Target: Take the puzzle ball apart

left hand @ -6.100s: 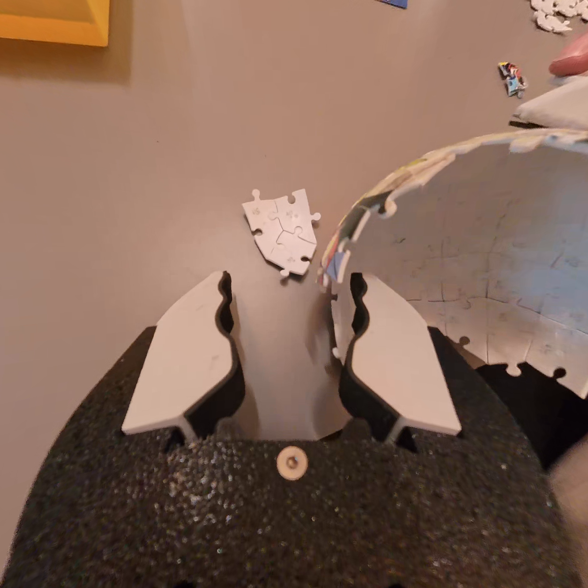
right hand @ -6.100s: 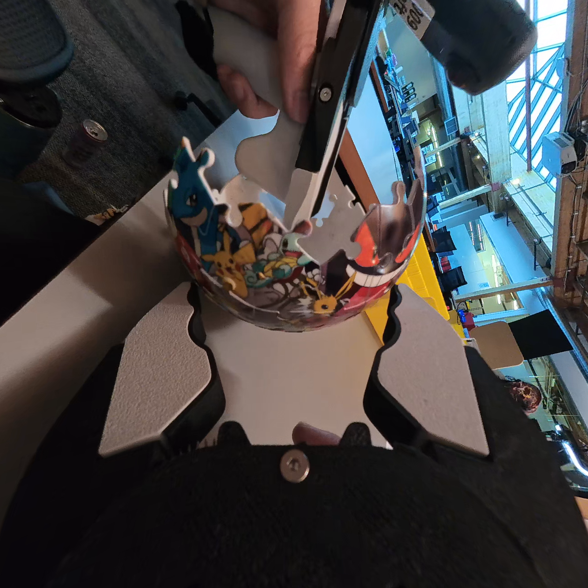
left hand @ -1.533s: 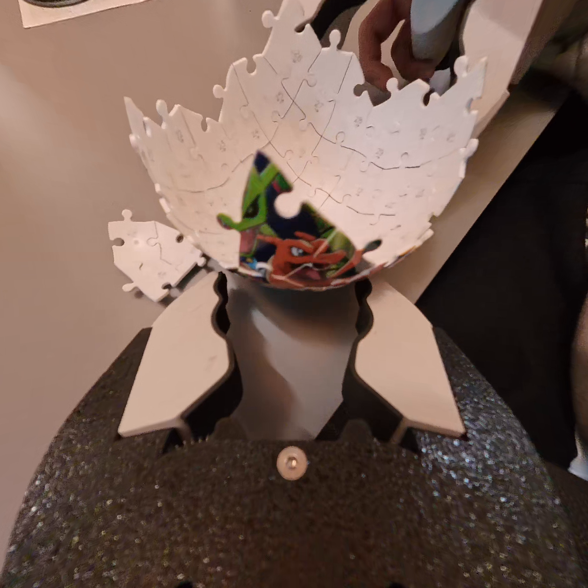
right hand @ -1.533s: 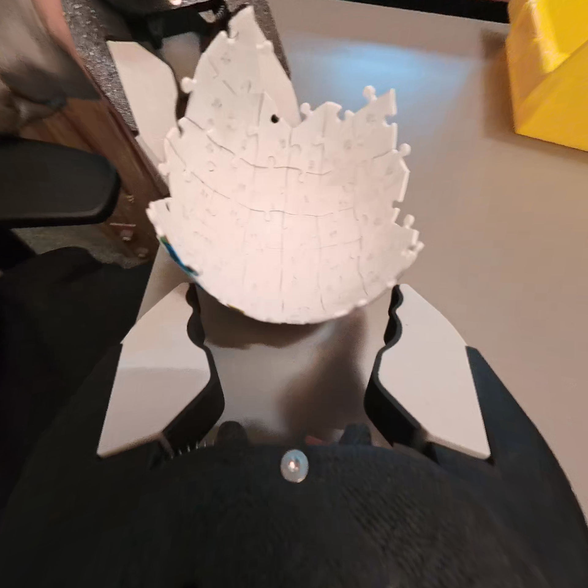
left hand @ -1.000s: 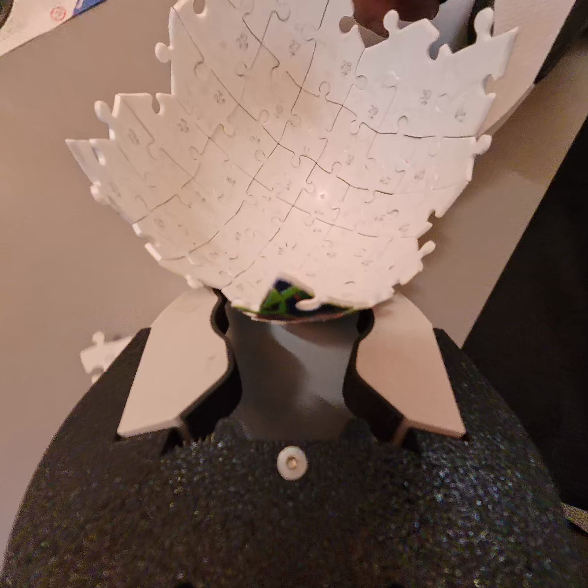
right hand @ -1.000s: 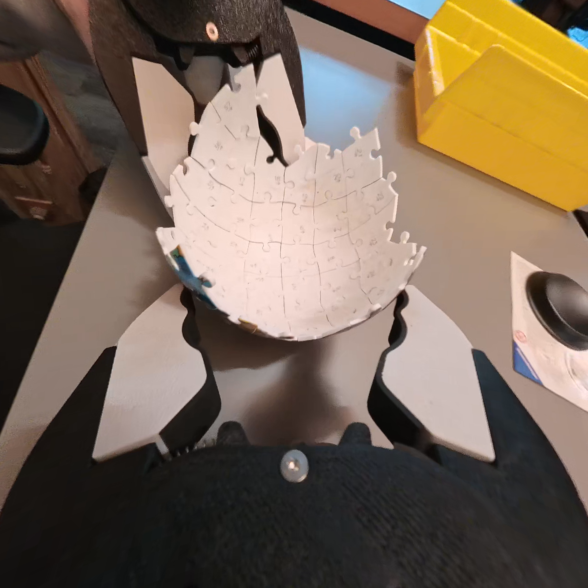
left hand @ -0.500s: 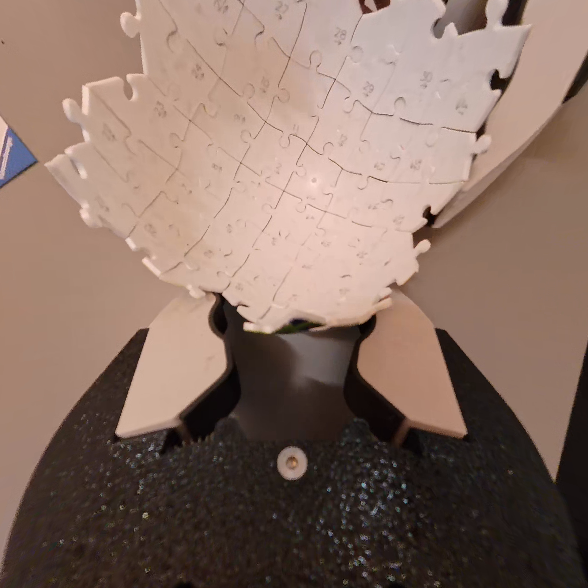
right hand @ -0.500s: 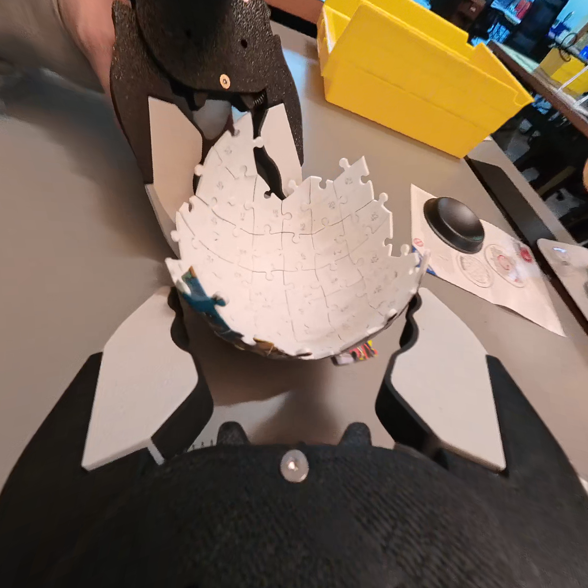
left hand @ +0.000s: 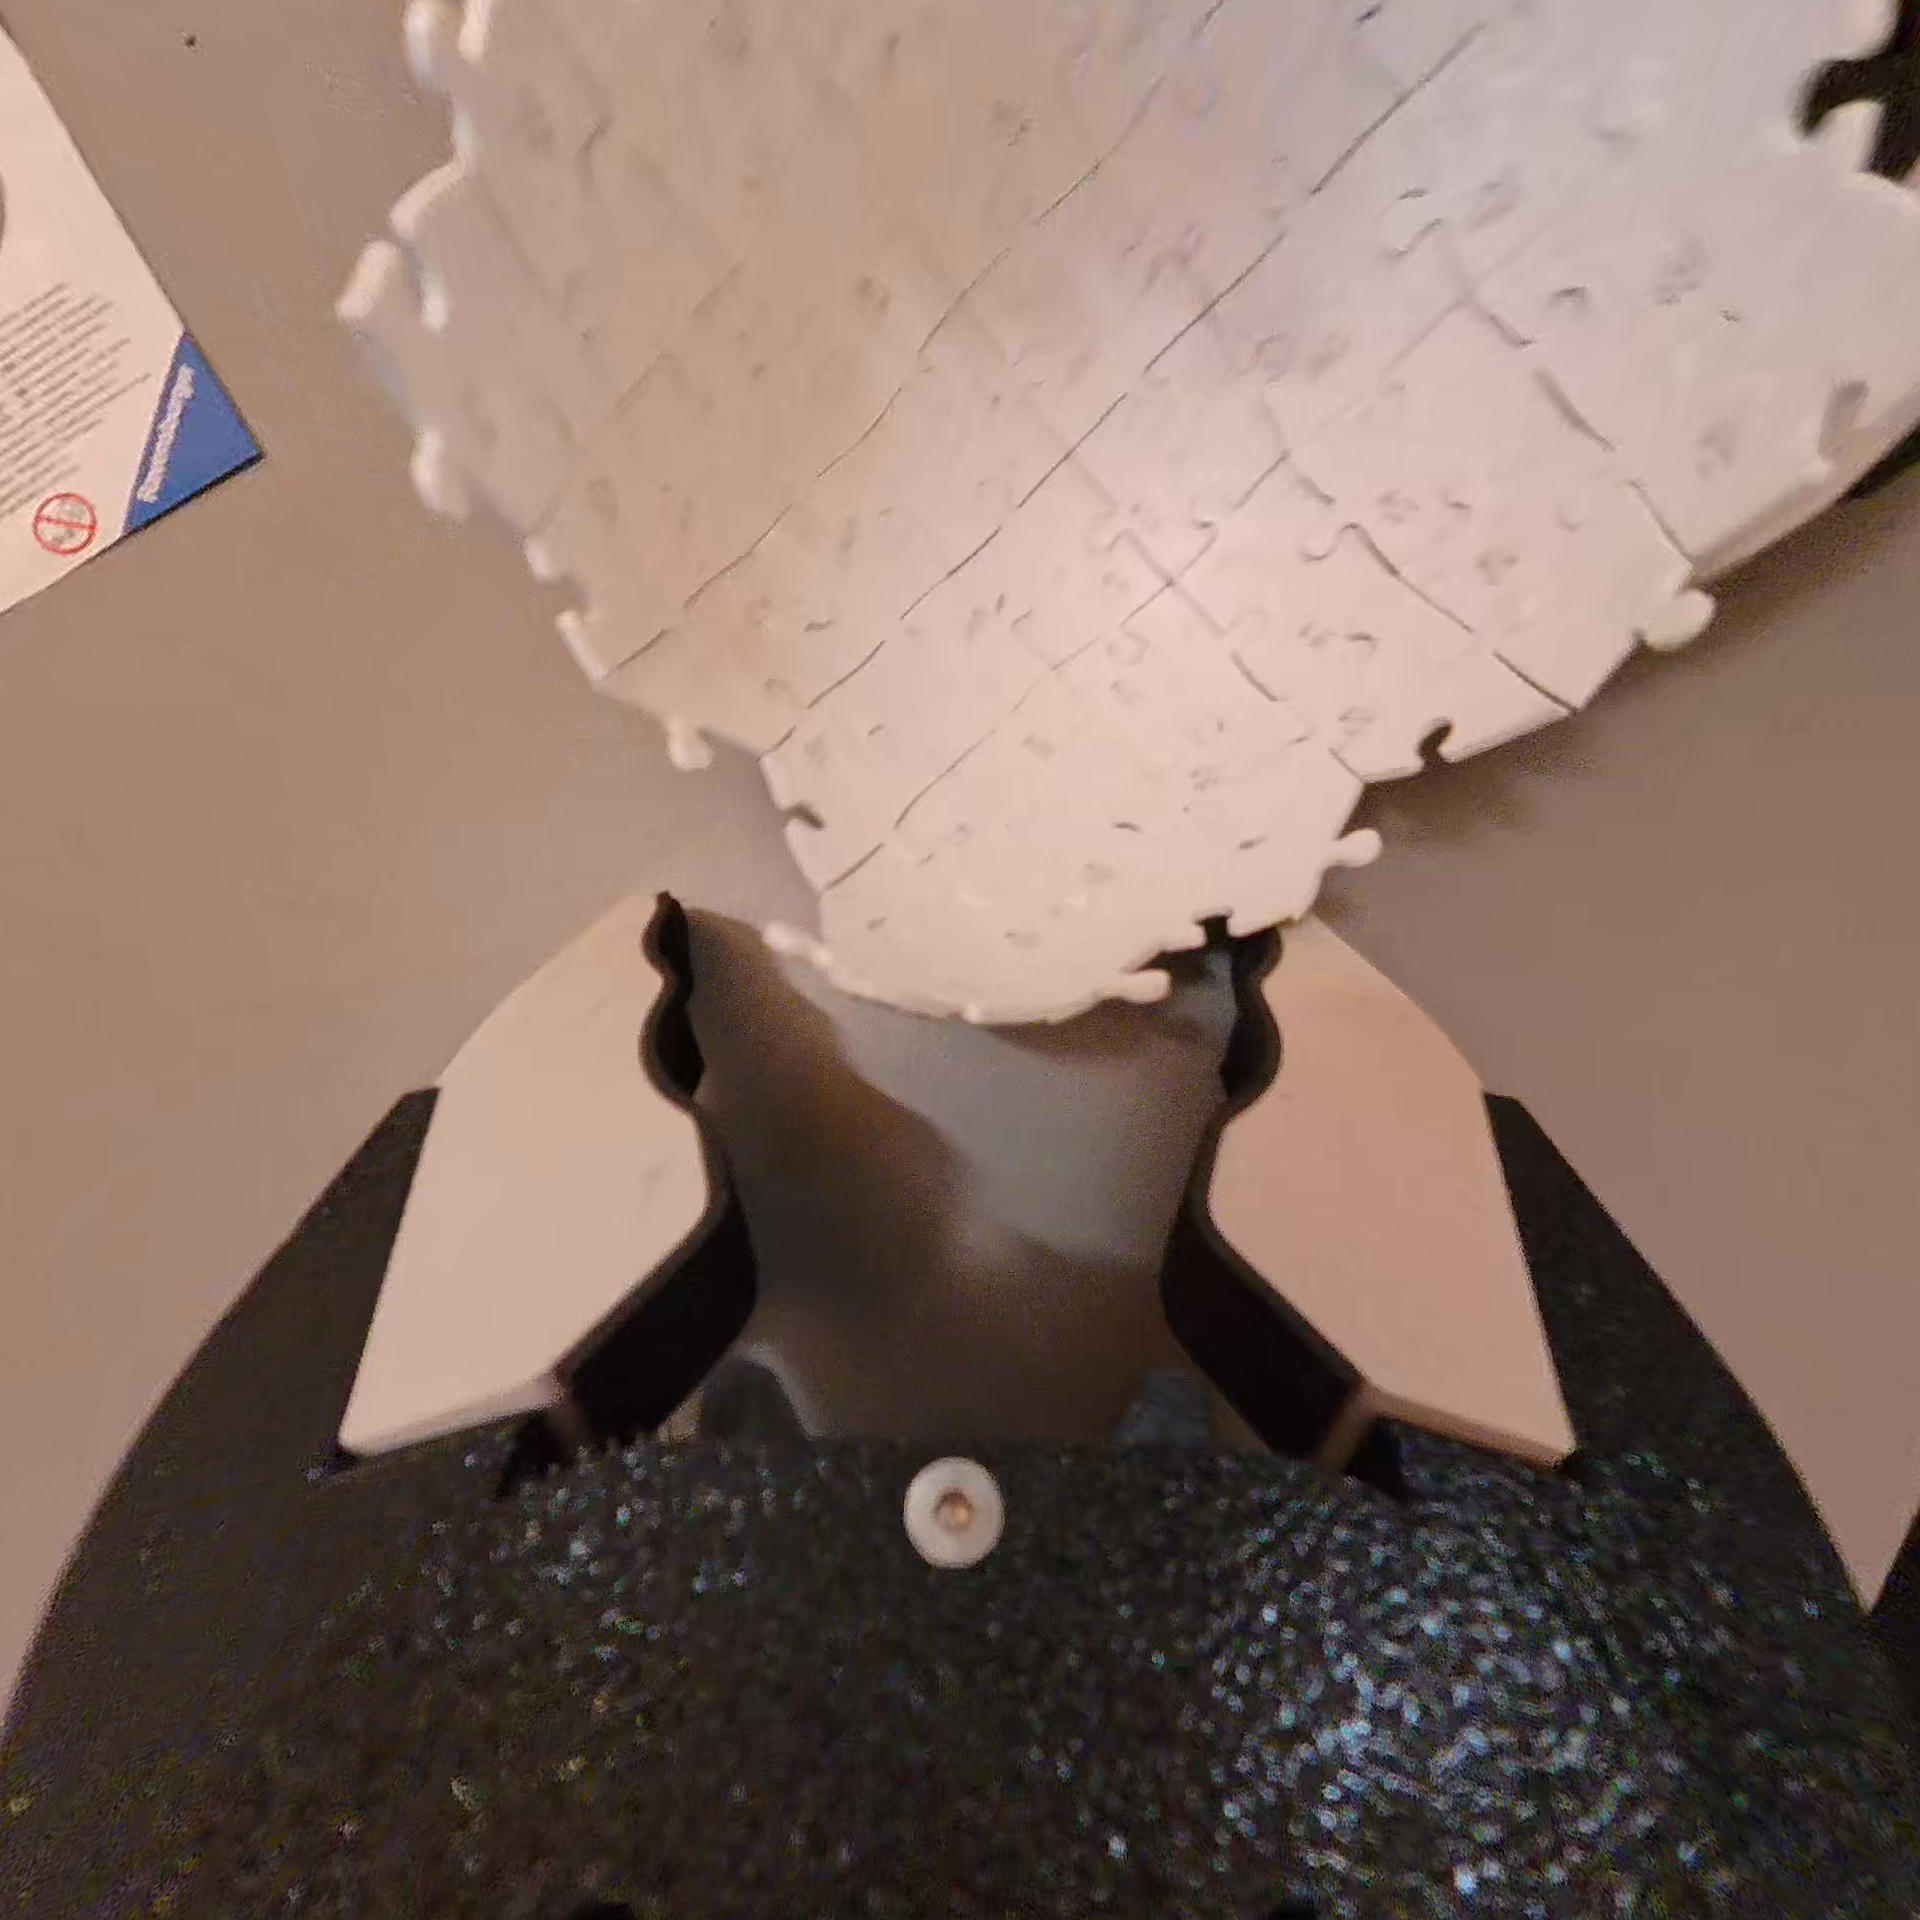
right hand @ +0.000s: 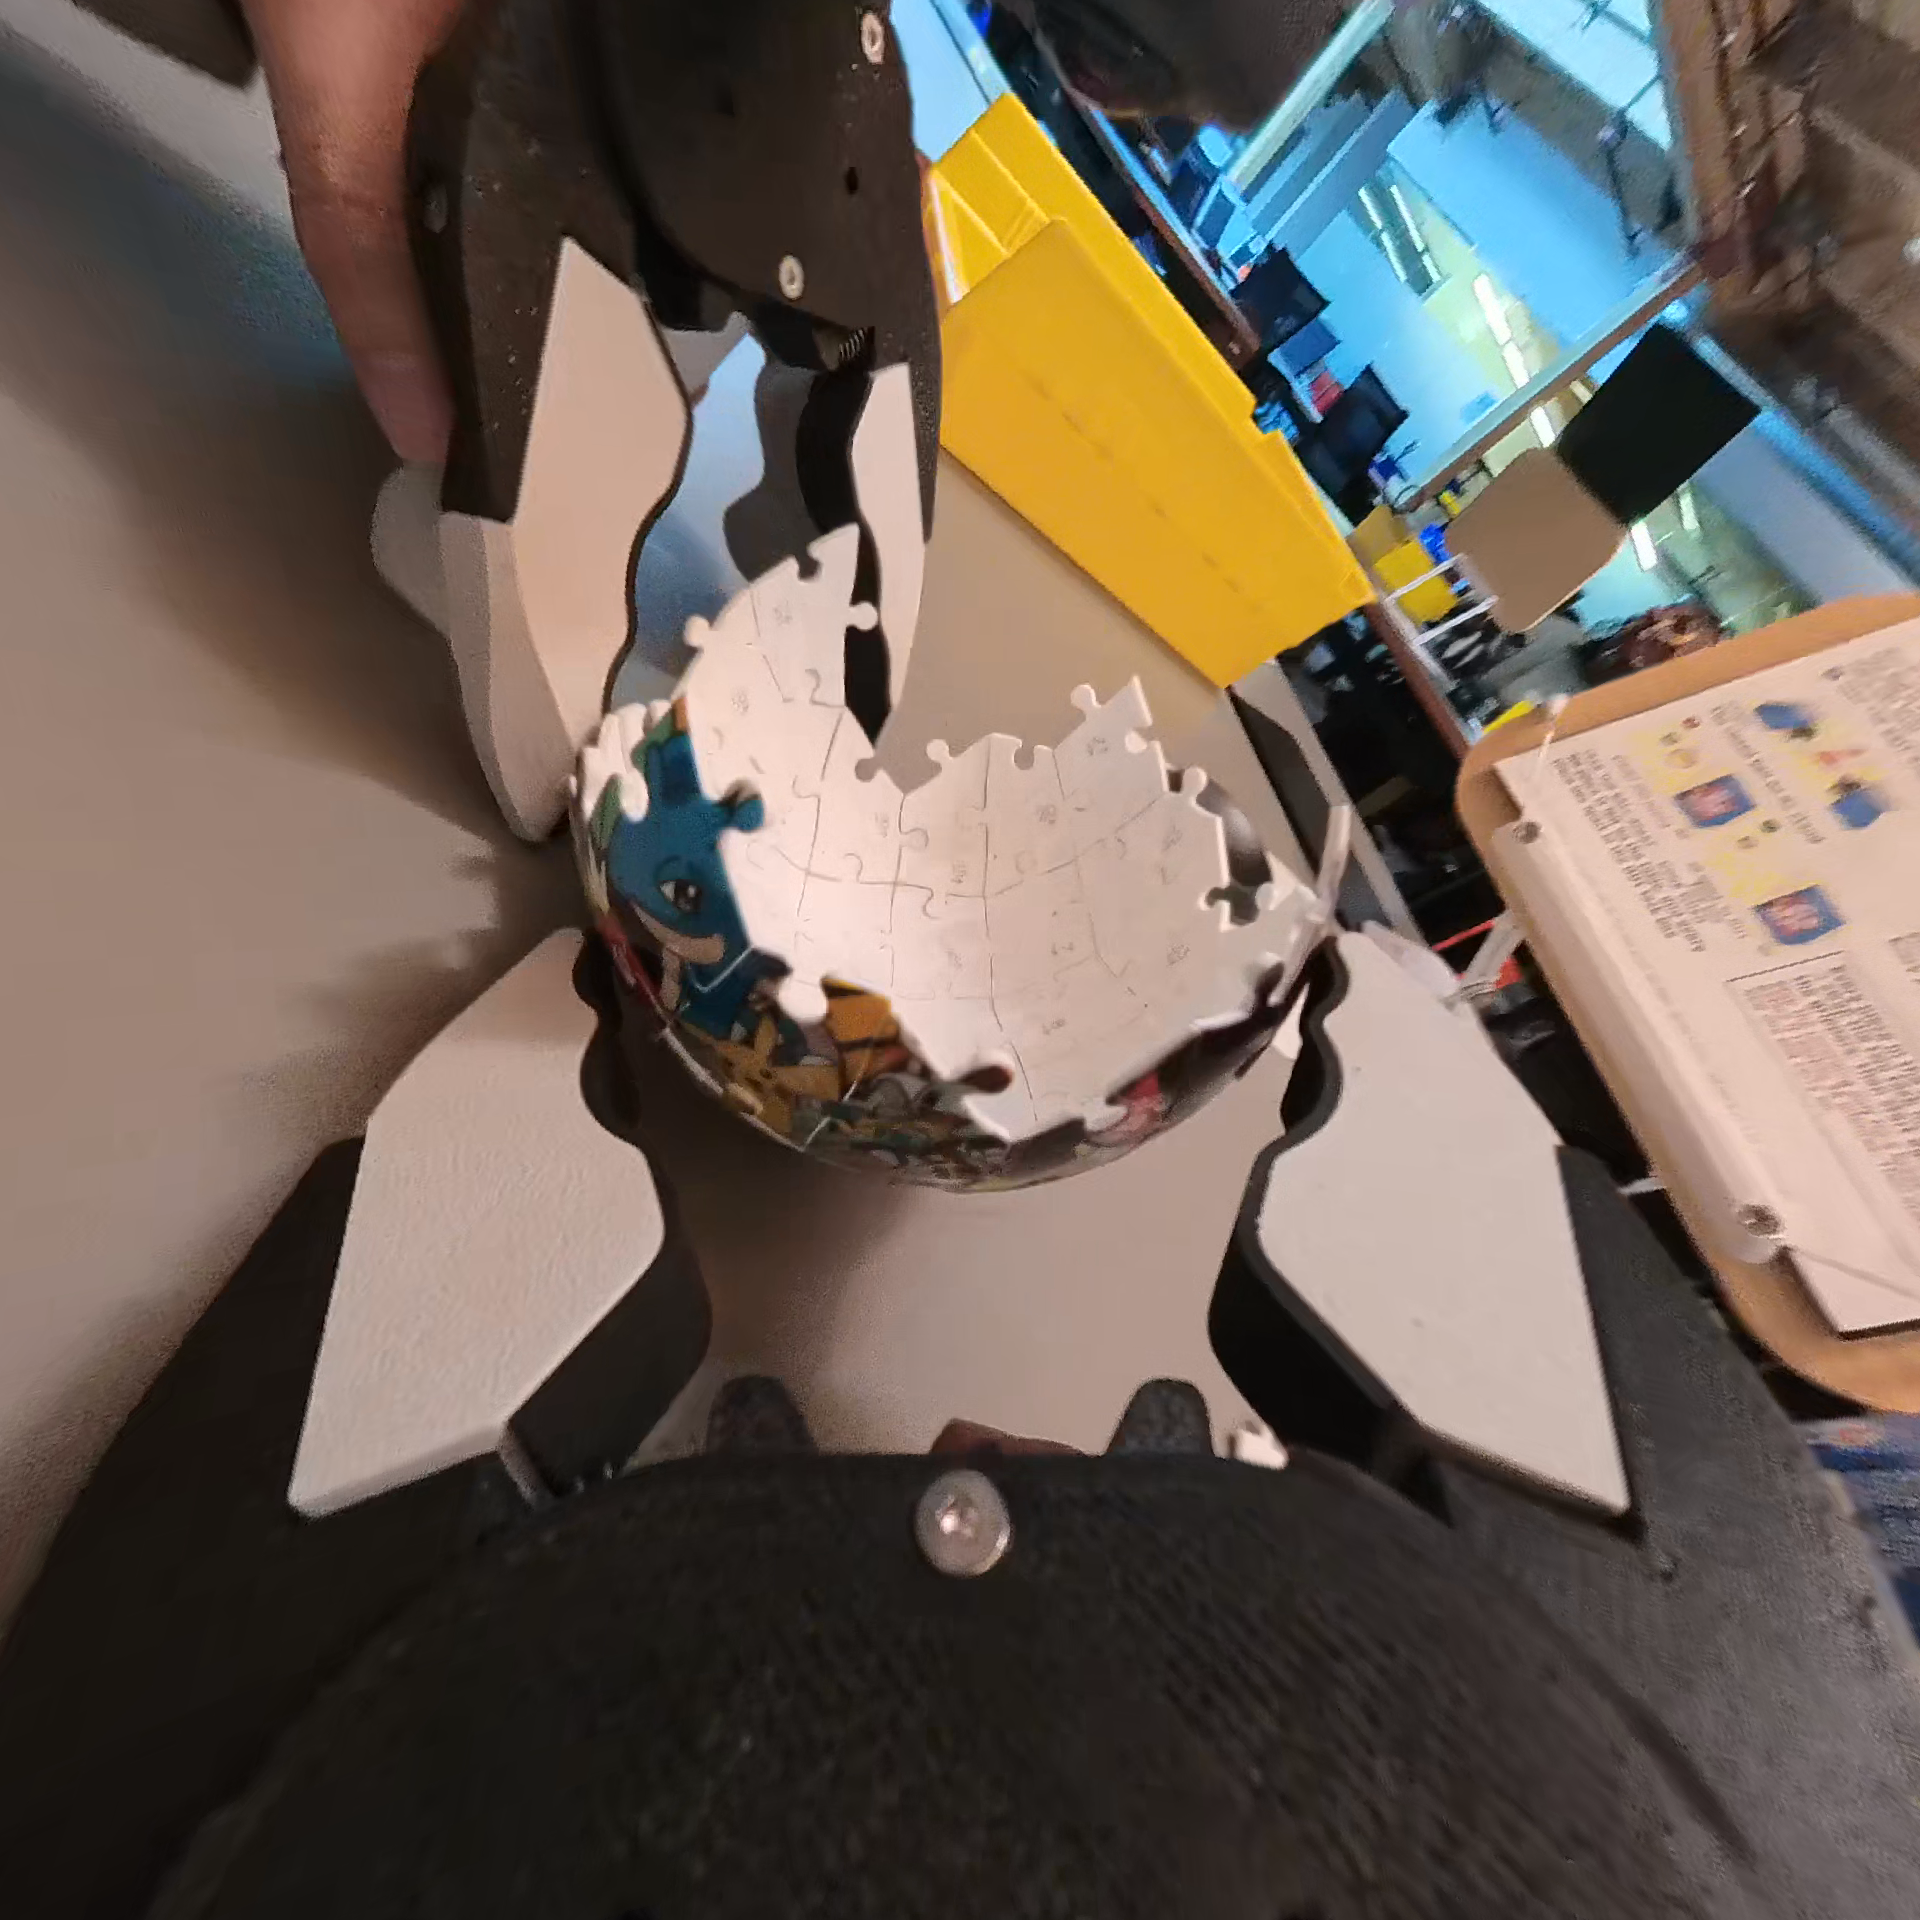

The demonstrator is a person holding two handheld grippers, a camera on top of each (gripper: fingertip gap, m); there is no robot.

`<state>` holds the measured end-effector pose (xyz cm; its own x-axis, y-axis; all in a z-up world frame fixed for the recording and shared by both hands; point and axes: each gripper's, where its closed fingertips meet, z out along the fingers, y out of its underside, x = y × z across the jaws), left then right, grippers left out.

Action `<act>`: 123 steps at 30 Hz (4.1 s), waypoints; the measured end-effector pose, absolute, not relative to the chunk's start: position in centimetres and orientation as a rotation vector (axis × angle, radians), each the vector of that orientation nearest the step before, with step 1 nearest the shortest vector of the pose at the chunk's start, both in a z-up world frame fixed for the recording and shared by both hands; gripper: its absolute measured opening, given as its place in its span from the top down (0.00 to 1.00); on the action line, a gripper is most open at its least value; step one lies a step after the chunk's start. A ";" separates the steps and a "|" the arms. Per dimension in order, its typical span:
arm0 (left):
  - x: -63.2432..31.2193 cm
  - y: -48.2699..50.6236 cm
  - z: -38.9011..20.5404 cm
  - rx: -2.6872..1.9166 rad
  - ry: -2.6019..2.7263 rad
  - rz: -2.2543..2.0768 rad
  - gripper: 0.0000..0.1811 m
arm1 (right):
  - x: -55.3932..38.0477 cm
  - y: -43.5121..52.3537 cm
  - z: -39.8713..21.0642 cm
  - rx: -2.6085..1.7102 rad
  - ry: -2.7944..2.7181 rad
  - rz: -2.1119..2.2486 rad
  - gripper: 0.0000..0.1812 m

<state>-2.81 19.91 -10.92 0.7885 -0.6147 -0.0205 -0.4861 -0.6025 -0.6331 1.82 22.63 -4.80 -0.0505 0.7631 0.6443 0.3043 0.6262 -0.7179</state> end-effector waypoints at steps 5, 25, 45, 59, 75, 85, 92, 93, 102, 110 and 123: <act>-3.0 19.3 -10.8 -2.354 0.797 -0.242 0.47 | 1.6 22.0 -4.7 -0.815 -1.648 0.368 0.32; -7.3 16.8 -6.7 -2.302 0.061 -0.273 0.46 | 0.7 19.8 -4.0 -0.409 -1.690 -0.169 0.33; -9.5 18.6 -9.7 -2.367 -0.210 0.112 0.43 | -0.7 19.0 -3.9 -0.390 -1.735 -0.293 0.33; -9.3 19.3 -10.1 -2.368 -0.105 0.174 0.40 | -0.8 19.1 -3.9 -0.426 -1.709 -0.246 0.33; -8.6 19.2 -9.0 -2.305 -0.073 0.084 0.42 | -0.7 19.3 -4.0 -0.450 -1.658 -0.221 0.34; -18.3 11.3 -4.1 -2.359 -0.089 0.046 0.53 | -0.6 19.2 -3.9 -0.433 -1.642 -0.239 0.34; -20.5 6.8 -8.9 -2.564 -0.071 -0.078 0.59 | -0.6 19.1 -3.9 -0.425 -1.642 -0.243 0.34; -20.2 6.7 -9.4 -2.571 -0.049 -0.065 0.60 | -0.6 19.1 -3.9 -0.420 -1.646 -0.247 0.34; -19.4 8.5 -10.8 -2.562 -0.018 0.000 0.61 | -0.6 19.2 -3.9 -0.398 -1.677 -0.277 0.34; -18.6 9.3 -10.8 -2.539 0.039 -0.019 0.61 | -0.9 19.8 -3.8 -0.418 -1.816 -0.253 0.34; -17.7 10.2 -10.8 -2.530 0.288 -0.099 0.64 | -3.1 19.3 -3.5 -0.387 -2.186 -0.290 0.34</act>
<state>-17.68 10.19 -10.76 0.9739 -0.2268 0.0070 -0.1836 -0.8057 -0.5632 -3.09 19.30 -3.47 -0.5709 0.1714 0.8029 0.3751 0.9244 0.0693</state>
